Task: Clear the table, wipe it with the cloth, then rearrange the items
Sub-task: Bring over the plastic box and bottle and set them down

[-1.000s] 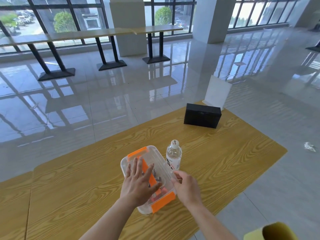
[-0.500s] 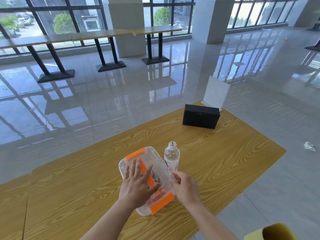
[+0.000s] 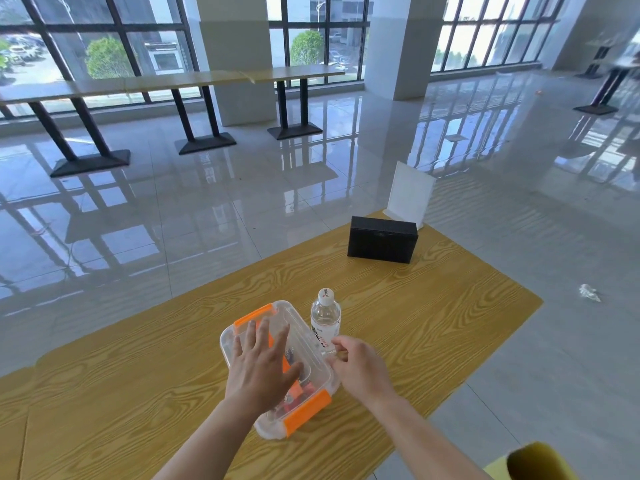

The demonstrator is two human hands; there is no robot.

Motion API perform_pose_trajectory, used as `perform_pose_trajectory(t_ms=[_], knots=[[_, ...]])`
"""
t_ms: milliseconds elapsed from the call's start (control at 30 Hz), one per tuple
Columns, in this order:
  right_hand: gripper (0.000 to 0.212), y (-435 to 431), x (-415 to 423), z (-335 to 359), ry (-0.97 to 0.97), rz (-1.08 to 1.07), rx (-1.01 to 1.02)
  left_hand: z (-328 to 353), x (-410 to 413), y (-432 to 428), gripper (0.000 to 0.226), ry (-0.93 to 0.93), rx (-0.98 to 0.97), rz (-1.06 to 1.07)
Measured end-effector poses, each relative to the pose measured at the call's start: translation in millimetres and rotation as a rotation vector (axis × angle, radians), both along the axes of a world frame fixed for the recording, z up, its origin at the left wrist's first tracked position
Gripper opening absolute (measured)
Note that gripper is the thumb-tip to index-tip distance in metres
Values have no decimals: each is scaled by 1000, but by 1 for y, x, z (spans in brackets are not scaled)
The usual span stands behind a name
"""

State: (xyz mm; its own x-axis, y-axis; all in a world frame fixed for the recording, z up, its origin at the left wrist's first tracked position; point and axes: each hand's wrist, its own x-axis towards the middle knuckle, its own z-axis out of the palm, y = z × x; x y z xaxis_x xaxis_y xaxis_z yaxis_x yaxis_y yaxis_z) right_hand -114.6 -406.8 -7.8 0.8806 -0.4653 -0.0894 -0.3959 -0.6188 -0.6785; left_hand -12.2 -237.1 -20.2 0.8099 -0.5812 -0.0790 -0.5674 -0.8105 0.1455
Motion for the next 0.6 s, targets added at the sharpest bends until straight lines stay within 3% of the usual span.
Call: perform_pose_trajectory(t_ms=[300, 600], knots=[[45, -19, -7, 25, 56, 80, -190, 32, -12, -11, 71, -53, -67, -35], [50, -8, -33, 51, 89, -12, -271, 53, -18, 5, 66, -105, -129, -155]])
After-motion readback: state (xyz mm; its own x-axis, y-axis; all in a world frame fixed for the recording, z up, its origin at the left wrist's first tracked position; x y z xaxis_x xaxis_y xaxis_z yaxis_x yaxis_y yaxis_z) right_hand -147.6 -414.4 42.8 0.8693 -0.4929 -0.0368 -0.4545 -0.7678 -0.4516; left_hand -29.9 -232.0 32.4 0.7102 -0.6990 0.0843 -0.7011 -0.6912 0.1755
